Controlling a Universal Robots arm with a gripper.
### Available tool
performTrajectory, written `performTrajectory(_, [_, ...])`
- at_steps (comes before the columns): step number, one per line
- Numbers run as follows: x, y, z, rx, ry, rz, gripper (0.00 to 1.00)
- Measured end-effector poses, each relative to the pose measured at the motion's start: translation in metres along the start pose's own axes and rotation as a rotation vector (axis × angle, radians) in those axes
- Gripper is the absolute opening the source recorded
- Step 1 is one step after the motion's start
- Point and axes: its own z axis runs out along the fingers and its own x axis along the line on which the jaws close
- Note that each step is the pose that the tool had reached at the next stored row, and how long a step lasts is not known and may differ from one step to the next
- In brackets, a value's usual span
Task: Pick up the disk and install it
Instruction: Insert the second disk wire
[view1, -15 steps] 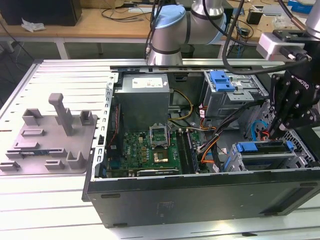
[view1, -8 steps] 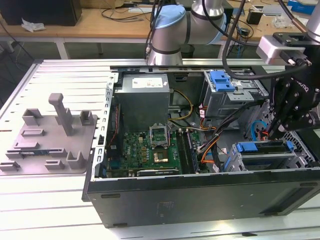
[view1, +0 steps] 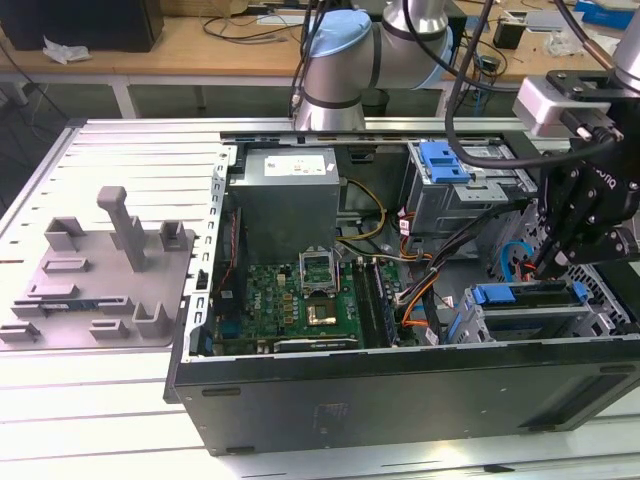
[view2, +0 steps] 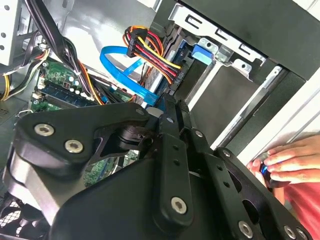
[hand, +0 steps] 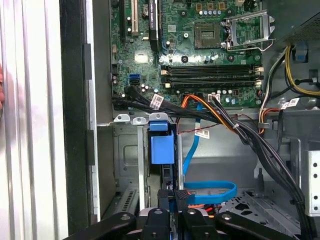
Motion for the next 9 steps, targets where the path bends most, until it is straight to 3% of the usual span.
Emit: performTrajectory(9, [0.0001,0.0,0.0003,0.0002,-0.0026,-0.005,0.16])
